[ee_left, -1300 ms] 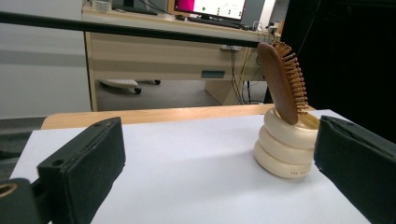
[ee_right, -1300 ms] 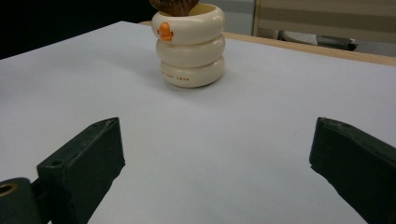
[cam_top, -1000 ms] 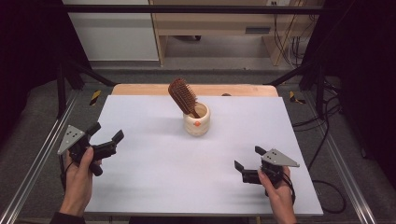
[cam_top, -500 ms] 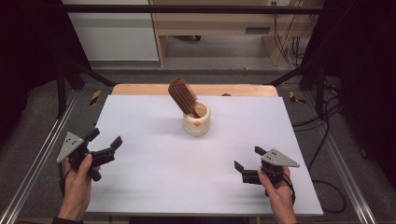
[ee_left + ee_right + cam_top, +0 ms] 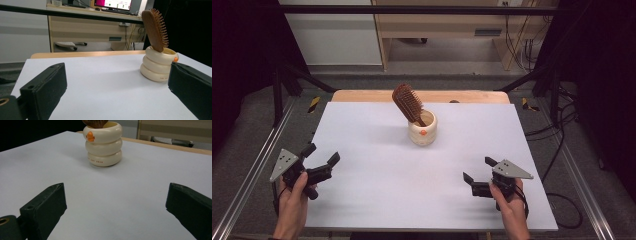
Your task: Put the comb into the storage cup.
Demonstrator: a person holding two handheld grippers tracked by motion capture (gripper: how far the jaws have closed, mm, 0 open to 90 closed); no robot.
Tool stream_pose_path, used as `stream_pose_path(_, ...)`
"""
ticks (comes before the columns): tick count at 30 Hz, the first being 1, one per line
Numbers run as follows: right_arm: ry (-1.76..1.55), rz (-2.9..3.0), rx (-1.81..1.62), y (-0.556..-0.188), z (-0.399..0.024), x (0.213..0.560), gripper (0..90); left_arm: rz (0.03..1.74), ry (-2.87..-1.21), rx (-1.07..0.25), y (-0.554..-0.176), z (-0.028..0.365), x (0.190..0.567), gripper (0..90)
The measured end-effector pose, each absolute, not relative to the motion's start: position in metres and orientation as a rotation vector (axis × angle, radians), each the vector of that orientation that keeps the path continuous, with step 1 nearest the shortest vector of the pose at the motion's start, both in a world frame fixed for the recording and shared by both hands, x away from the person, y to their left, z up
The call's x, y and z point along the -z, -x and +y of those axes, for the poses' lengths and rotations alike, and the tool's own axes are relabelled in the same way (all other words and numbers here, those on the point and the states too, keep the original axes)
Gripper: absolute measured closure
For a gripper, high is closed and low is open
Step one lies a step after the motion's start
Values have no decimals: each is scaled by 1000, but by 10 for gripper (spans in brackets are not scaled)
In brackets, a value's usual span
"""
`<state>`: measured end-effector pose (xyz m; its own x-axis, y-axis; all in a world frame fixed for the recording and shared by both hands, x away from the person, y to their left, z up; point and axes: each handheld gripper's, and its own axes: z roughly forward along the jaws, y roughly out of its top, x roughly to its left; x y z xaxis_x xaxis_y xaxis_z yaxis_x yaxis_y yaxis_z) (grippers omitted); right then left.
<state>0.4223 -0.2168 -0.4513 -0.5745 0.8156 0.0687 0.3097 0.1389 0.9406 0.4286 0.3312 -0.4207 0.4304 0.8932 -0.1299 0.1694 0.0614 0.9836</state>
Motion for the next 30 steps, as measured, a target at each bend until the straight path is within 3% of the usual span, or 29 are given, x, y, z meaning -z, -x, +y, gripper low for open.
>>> stream_pose_path(30, -1073, 1943, -1423, -420, -226, 452, 34, 946, -1487, -734, -416, 318, 431, 22)
